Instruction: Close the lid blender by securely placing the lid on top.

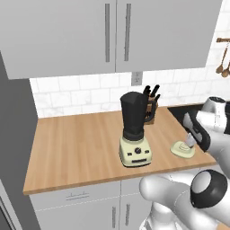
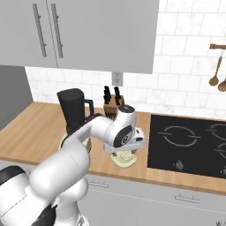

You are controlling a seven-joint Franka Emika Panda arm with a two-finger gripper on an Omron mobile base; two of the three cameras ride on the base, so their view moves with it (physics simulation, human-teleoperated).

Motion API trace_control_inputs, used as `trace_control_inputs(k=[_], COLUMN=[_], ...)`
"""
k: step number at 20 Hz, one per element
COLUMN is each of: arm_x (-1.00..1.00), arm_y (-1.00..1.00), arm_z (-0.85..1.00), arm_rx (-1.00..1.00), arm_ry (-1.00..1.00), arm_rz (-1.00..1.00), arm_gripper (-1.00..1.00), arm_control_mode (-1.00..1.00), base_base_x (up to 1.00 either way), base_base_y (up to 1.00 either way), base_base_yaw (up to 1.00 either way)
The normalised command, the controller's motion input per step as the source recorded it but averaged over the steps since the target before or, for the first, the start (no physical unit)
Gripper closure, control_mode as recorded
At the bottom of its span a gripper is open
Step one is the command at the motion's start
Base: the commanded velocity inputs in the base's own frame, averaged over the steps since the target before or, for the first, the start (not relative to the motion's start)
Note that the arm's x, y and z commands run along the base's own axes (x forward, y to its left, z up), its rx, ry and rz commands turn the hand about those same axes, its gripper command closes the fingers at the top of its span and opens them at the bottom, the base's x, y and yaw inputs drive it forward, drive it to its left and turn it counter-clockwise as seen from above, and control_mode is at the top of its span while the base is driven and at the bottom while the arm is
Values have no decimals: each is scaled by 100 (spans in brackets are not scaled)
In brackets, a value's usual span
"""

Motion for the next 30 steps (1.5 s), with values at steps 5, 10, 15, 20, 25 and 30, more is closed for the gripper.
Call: trace_control_inputs(k=[5,10,15,20,25,30], arm_x=[11,46,42,2,0,-5], arm_y=[0,0,-3,-35,-7,3], arm_z=[-14,-7,-2,-25,-21,-3], arm_rx=[-2,0,0,0,0,1], arm_ry=[2,7,11,11,5,0], arm_rz=[0,0,1,3,2,2], arm_gripper=[-100,-100,-100,-100,-100,-100], arm_control_mode=[-100,-100,-100,-100,-100,-100], base_base_x=[0,0,0,0,0,0], base_base_y=[0,0,0,0,0,0], base_base_yaw=[0,0,0,0,0,0])
